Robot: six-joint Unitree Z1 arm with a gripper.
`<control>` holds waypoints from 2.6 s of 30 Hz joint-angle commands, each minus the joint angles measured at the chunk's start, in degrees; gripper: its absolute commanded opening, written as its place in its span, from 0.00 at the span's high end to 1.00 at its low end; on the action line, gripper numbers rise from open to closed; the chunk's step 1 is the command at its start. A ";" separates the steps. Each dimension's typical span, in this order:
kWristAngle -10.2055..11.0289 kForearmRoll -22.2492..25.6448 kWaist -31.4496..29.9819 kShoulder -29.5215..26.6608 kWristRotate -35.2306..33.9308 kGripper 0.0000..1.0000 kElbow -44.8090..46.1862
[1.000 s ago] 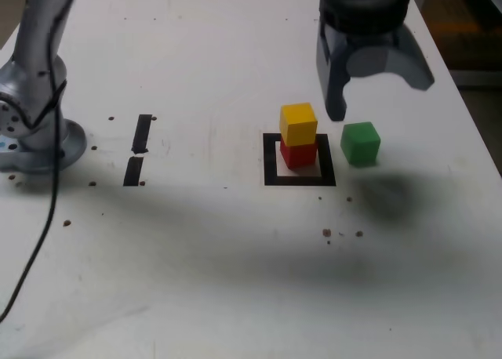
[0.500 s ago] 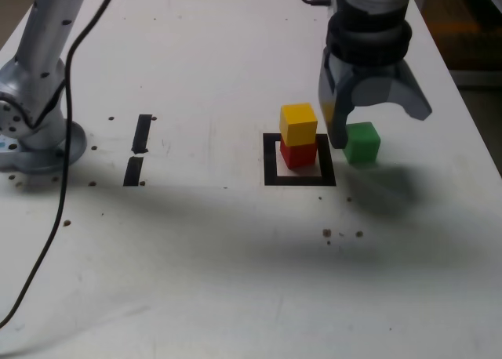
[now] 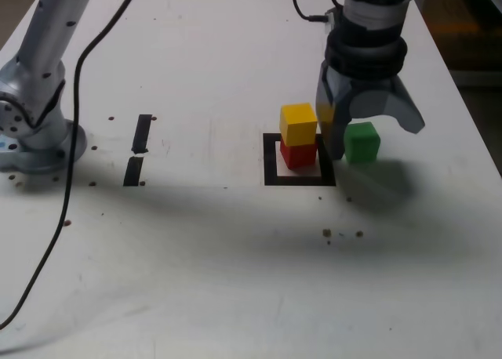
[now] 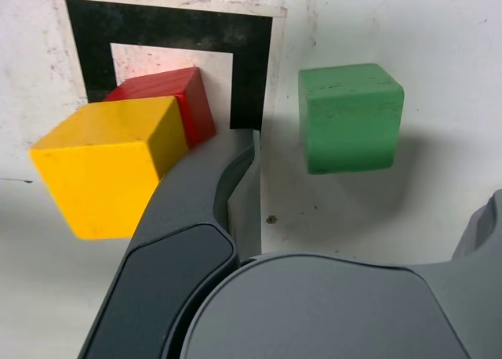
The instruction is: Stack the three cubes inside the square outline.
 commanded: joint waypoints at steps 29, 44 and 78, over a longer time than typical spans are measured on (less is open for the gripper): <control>-0.02 -3.18 1.25 2.17 -0.19 0.45 1.54; 2.85 -6.84 0.62 1.88 -0.33 0.76 1.62; 5.32 15.10 -5.29 -16.42 -1.93 0.79 -2.69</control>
